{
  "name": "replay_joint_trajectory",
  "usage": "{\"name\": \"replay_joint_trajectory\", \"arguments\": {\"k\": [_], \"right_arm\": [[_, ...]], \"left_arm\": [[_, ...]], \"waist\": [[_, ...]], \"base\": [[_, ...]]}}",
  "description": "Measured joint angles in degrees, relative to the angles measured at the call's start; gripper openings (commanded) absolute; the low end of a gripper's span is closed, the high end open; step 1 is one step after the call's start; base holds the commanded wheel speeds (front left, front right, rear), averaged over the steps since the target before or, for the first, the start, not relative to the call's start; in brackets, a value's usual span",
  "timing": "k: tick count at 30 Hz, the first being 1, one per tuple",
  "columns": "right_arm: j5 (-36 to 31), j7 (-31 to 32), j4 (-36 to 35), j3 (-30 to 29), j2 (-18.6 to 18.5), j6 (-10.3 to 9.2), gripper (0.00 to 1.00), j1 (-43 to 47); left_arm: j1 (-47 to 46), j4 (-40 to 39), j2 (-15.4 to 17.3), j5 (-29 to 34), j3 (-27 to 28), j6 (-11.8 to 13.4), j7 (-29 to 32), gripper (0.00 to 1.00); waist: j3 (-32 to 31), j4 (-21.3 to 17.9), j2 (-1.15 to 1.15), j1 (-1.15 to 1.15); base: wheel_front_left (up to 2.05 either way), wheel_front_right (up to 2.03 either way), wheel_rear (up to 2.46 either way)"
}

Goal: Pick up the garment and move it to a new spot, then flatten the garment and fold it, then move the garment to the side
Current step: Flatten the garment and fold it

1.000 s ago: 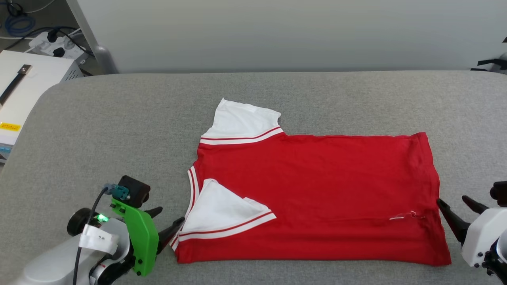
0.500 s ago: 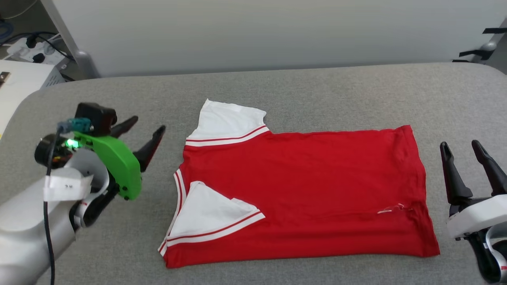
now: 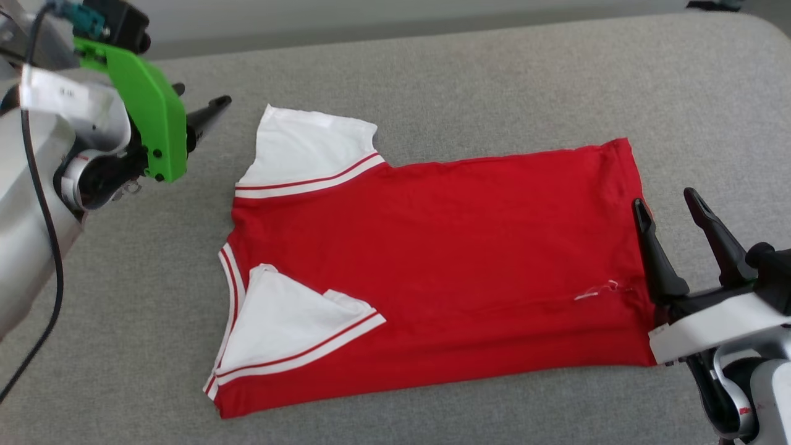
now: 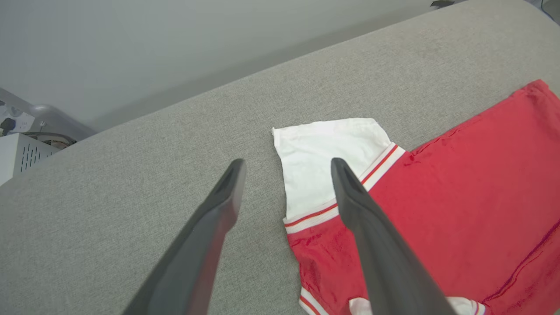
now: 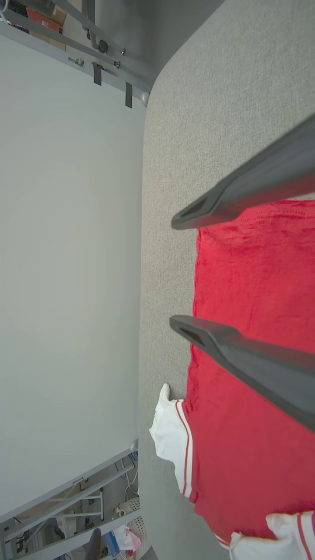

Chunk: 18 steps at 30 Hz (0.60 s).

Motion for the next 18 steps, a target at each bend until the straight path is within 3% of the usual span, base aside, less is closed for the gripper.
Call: {"name": "replay_joint_trajectory", "arguments": {"k": [7, 18], "right_arm": [[-0.2, -2.1, 0.8, 2.3, 0.2, 0.0, 1.0, -4.3], [-0.4, -5.0, 3.7, 4.8, 0.6, 0.0, 1.0, -9.4]], "left_arm": [[-10.2, 6.4, -3.7, -0.9, -1.5, 0.2, 12.9, 1.0], [-16.9, 14.7, -6.5, 0.6, -3.5, 0.7, 20.0, 1.0]], "waist": [[6.9, -2.0, 0.0, 0.0], [16.2, -5.2, 0.0, 0.01]], "base": [[0.0, 0.0, 0.0], [0.0, 0.0, 0.0]]}}
